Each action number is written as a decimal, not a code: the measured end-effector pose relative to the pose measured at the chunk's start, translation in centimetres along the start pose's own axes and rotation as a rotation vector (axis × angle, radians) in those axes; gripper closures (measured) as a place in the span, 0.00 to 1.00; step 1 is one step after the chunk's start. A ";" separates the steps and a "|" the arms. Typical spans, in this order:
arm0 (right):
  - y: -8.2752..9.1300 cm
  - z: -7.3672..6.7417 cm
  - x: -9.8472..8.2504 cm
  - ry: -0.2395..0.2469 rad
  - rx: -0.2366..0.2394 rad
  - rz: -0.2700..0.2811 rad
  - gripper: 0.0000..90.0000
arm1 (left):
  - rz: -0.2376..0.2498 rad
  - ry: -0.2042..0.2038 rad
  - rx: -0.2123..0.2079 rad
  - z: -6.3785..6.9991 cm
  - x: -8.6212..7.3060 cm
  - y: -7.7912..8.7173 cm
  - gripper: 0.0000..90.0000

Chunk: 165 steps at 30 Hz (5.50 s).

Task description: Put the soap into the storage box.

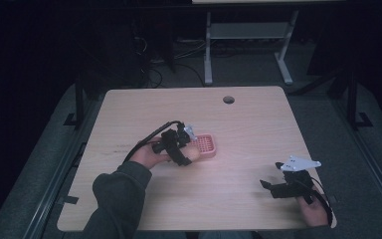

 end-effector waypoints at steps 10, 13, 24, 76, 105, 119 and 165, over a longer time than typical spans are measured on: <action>0.0 0.0 0.0 -0.003 0.004 0.003 0.16 | -0.014 -0.007 0.012 -1.1 1.1 0.4 0.36; 0.0 0.0 0.0 -0.004 0.005 0.003 0.16 | -0.008 -0.010 0.017 -1.4 1.5 0.4 0.36; 0.0 0.1 0.0 -0.005 0.005 0.004 0.16 | -0.021 -0.015 0.010 -2.6 2.8 0.0 0.36; 0.0 0.2 -0.1 -0.004 0.009 0.003 0.16 | -0.030 -0.008 -0.015 -4.5 4.6 -2.8 0.36; 0.1 0.1 -0.1 -0.015 0.015 0.005 0.16 | 0.003 -0.007 -0.009 -4.6 4.8 -2.0 0.32; -0.1 0.3 0.0 -0.004 0.002 0.001 0.16 | -0.004 -0.013 -0.002 -3.3 4.0 -0.6 0.29; -0.4 0.2 0.1 -0.008 -0.020 -0.020 0.16 | 0.051 0.056 0.003 -0.4 -1.9 0.7 0.26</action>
Point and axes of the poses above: each handheld gripper's, and its own axes: y roughly backward along the jaws, x roughly out of its top, z roughly to its right, the point moved 9 cm from there along -y, roughly forward along the jaws, and after that the axes turned 13 degrees about -z, right-handed, at the moved point
